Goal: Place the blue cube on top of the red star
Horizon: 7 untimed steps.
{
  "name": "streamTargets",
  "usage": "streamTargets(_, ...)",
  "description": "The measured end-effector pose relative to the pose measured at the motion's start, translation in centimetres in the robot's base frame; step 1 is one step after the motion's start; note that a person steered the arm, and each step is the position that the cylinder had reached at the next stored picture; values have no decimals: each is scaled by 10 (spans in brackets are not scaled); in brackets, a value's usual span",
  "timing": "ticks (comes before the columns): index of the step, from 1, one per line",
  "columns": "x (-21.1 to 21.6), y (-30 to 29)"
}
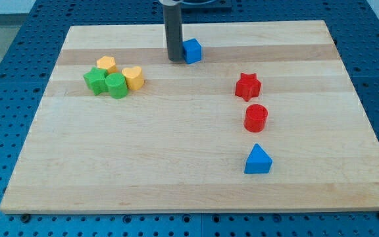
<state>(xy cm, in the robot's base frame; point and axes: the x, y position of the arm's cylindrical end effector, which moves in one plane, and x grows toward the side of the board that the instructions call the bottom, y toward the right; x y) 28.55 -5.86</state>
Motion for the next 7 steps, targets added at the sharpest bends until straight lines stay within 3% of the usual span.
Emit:
streamTargets(1,-8,15)
streamTargets(2,26,53)
streamTargets(5,33,138)
streamTargets(7,-13,53)
